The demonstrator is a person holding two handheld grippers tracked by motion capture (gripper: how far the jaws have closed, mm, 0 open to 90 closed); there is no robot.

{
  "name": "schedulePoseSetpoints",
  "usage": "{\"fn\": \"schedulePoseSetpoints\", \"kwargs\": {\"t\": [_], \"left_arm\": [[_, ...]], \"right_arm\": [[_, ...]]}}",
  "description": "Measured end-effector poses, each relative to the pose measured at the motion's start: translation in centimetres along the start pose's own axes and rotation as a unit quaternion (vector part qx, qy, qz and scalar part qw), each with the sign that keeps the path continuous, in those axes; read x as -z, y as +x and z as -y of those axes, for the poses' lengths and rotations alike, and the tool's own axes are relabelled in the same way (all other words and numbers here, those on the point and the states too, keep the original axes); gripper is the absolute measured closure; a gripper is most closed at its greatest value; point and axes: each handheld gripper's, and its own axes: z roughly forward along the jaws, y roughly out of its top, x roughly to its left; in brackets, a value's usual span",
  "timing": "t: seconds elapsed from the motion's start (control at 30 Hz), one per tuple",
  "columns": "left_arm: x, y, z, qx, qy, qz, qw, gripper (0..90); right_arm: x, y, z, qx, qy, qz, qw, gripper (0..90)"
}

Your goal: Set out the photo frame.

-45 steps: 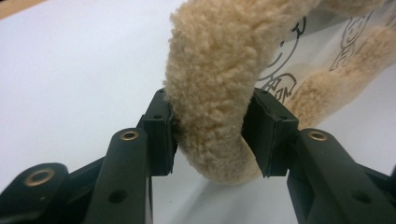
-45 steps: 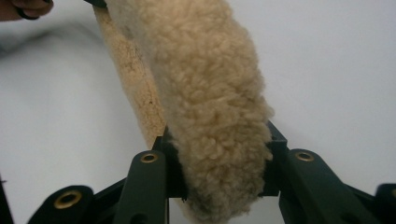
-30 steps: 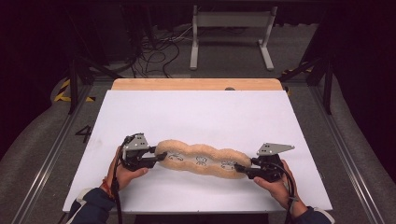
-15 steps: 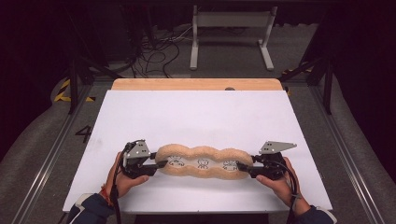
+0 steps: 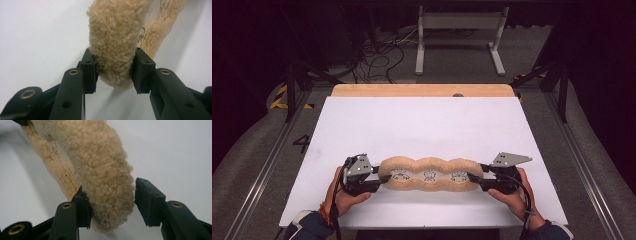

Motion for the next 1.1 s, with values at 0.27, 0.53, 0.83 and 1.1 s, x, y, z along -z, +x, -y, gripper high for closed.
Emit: {"fn": "schedulePoseSetpoints", "kwargs": {"t": [0.27, 0.53, 0.83, 1.1], "left_arm": [[-0.1, 0.1, 0.1, -0.001, -0.005, -0.001, 1.0, 60.6], [-0.1, 0.0, 0.0, -0.007, -0.006, -0.006, 0.9999, 59.4], [-0.1, -0.2, 0.0, -0.023, -0.009, -0.005, 0.9997, 40.7], [-0.5, -0.4, 0.1, -0.027, -0.009, -0.009, 0.9996, 20.4]], "right_arm": [[0.1, 0.3, 0.0, 0.007, 0.001, 0.026, 0.9996, 44.9], [0.2, 0.7, -0.1, 0.027, 0.002, 0.049, 0.9984, 39.9], [0.4, 0.9, -0.3, 0.029, 0.008, 0.062, 0.9976, 26.9], [0.2, 1.1, -0.3, 0.03, 0.001, 0.061, 0.9977, 16.8]]}}
